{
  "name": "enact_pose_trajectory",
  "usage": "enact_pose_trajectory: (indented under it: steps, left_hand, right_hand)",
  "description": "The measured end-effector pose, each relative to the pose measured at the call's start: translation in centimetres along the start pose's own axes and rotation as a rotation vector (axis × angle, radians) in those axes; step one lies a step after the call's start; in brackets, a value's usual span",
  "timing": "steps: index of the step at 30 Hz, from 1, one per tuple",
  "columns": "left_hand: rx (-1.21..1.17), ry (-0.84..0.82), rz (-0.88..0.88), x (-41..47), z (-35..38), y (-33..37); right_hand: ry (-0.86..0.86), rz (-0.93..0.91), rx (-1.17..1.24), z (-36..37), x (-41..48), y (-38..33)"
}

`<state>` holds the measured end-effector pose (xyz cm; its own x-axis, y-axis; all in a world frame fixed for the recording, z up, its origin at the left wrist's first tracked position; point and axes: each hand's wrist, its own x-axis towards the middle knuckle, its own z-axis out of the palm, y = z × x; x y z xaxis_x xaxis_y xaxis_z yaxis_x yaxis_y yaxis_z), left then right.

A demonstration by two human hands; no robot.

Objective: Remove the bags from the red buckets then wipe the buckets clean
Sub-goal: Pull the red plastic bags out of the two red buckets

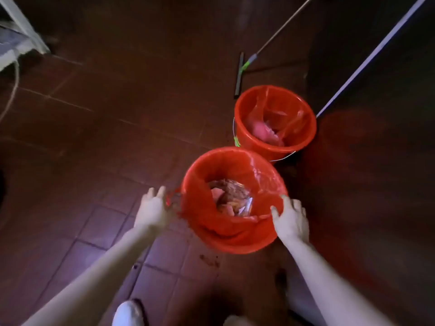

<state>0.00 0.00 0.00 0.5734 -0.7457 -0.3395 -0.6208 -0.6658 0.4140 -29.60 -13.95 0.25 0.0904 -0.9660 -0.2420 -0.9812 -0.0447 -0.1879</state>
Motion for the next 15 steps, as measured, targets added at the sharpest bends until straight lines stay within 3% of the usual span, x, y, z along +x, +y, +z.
enact_pose_trajectory:
  steps: [2, 5, 7, 11, 15]
  left_hand:
    - [-0.013, -0.045, -0.056, 3.0, 1.6, -1.5]
    - [-0.191, -0.347, -0.174, 7.4, 2.7, -3.2]
    - [-0.217, -0.453, -0.14, 9.0, 3.8, -4.2]
    - [-0.029, -0.126, 0.087, 10.1, 4.9, -4.5]
    - [-0.125, 0.246, 0.219, 7.8, 4.9, -3.0]
  right_hand:
    - [0.08, 0.057, 0.017, 2.3, 2.0, 0.6]
    - [0.093, 0.162, 0.109, 5.0, 5.8, 2.2]
    - [0.125, 0.223, 0.197, 6.5, 7.6, 3.3]
    - [0.266, 0.205, 0.353, 8.5, 8.7, 4.0]
    - [0.389, 0.184, 0.433, 8.3, 7.0, 3.3]
